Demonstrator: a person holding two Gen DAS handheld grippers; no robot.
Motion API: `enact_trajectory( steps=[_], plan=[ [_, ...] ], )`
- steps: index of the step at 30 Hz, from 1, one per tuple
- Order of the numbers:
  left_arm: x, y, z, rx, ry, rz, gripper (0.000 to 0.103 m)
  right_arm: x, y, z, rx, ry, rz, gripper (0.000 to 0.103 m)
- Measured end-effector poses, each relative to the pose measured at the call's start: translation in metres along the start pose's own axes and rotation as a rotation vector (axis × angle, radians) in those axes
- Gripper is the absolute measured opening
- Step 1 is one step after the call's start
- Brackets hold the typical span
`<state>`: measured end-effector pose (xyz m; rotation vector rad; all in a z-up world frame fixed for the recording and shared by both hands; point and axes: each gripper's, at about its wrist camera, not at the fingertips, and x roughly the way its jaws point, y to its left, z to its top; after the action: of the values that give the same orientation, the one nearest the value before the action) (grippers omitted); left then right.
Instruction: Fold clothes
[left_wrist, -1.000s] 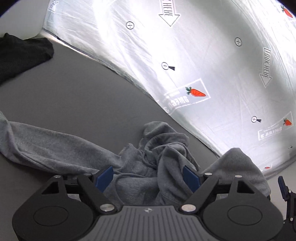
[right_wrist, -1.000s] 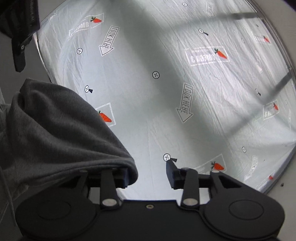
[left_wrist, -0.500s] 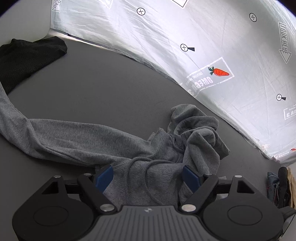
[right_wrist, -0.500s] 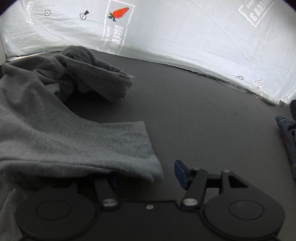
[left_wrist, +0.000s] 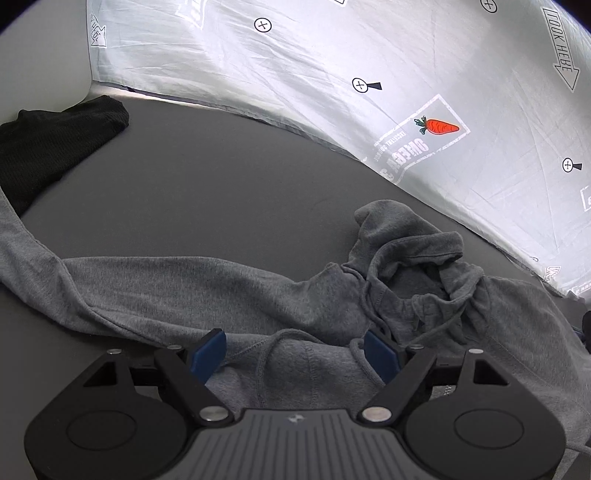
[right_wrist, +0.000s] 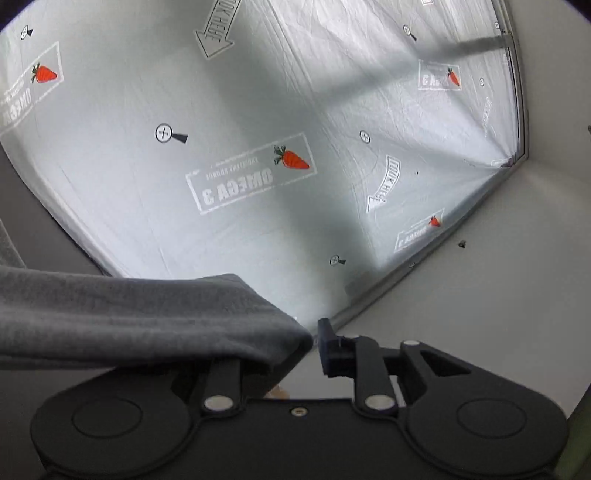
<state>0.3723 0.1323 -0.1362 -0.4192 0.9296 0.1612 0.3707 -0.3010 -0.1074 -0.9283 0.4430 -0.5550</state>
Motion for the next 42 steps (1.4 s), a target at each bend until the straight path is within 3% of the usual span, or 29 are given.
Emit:
enact_trajectory(
  steps=[1,2,4,7,9,11,13,17,23,26,28,32,39,42],
  plan=[
    [0.002,-0.001,0.000,0.009,0.005,0.011,0.083,0.006,-0.003,-0.010,-0.045,0.038,-0.003,0.039],
    [0.005,-0.002,0.000,0.018,0.009,0.022,0.083,0.011,0.009,-0.025,-0.115,0.109,0.073,0.045],
    [0.008,-0.006,0.003,0.053,0.010,0.037,0.083,0.013,0.036,-0.054,-0.245,0.246,0.255,0.044],
    [0.013,-0.019,0.010,0.137,0.003,0.058,0.083,-0.009,0.052,-0.066,-0.183,0.326,0.456,0.045],
    [0.019,-0.032,0.014,0.204,-0.004,0.065,0.083,-0.021,0.048,-0.055,-0.016,0.341,0.601,0.048],
    [0.033,-0.049,0.020,0.298,-0.011,0.075,0.083,-0.028,0.039,-0.037,0.192,0.316,0.725,0.064],
    [0.051,-0.068,0.019,0.391,-0.017,0.101,0.083,-0.029,0.035,-0.015,0.382,0.277,0.832,0.073],
    [0.090,-0.116,0.024,0.613,-0.065,0.104,0.084,0.011,0.061,0.034,0.585,0.226,0.969,0.081],
    [0.141,-0.162,0.015,0.869,-0.107,0.096,0.084,0.093,0.151,0.103,0.582,0.180,0.966,0.084],
    [0.162,-0.167,-0.004,0.992,-0.160,0.135,0.085,0.114,0.195,0.118,0.457,0.187,1.010,0.084],
    [0.176,-0.162,-0.008,0.984,-0.182,0.167,0.084,0.114,0.216,0.122,0.361,0.173,1.034,0.084],
    [0.176,-0.155,0.012,0.918,-0.247,0.233,0.085,0.098,0.224,0.110,0.299,0.120,0.991,0.092],
    [0.175,-0.144,0.049,0.797,-0.362,0.349,0.089,0.099,0.236,0.112,0.169,0.075,0.650,0.097],
    [0.174,-0.139,0.065,0.743,-0.411,0.398,0.091,0.114,0.242,0.121,0.142,0.063,0.587,0.096]
  ],
)
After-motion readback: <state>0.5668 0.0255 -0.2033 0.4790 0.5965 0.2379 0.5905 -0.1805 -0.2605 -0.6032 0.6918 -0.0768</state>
